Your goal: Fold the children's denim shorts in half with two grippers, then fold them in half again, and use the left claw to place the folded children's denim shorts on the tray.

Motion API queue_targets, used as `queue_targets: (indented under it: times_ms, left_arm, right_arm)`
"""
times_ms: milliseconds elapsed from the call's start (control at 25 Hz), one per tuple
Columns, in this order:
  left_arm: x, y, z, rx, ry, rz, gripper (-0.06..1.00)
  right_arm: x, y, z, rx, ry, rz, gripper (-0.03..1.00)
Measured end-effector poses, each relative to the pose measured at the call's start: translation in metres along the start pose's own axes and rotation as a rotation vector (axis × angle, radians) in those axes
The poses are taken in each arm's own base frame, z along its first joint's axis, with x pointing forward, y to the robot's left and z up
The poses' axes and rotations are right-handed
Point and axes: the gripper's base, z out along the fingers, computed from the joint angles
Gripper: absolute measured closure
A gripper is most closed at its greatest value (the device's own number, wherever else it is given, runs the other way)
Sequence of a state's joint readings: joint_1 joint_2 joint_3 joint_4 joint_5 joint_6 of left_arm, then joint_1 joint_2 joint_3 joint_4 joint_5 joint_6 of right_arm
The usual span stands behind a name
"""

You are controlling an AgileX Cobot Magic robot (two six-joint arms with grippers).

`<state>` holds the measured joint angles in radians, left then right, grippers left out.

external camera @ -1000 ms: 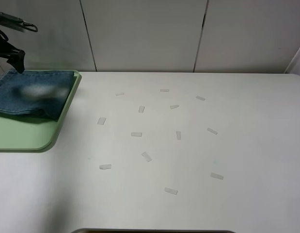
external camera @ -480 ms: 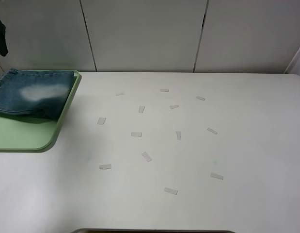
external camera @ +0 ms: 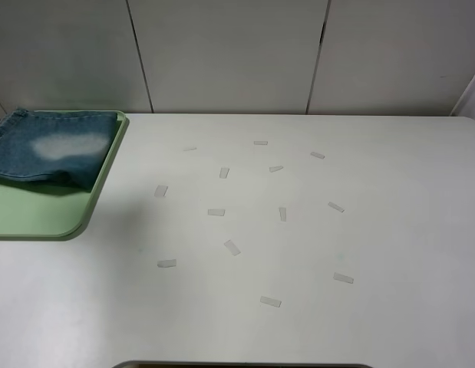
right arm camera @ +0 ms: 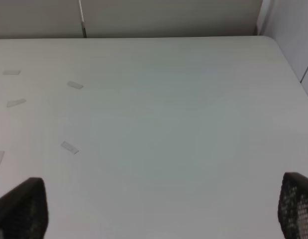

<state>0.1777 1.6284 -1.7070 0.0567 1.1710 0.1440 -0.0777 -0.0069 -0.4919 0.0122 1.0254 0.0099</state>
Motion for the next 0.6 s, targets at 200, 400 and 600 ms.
queue_targets:
  times_ms: [200,400,600]
  left_arm:
    - [0.048,-0.016,-0.047,0.017,-0.031,0.028,-0.05]
    - [0.115,-0.03,-0.084,0.056,-0.065,0.035,-0.05]
    - [0.188,-0.04,-0.1,0.075,-0.097,0.028,-0.05]
  right_arm:
    - [0.0,0.0,0.0,0.0,0.0,0.0,0.27]
    - [0.0,0.0,0.0,0.0,0.0,0.0,0.27]
    - [0.0,0.0,0.0,0.0,0.0,0.0,0.27]
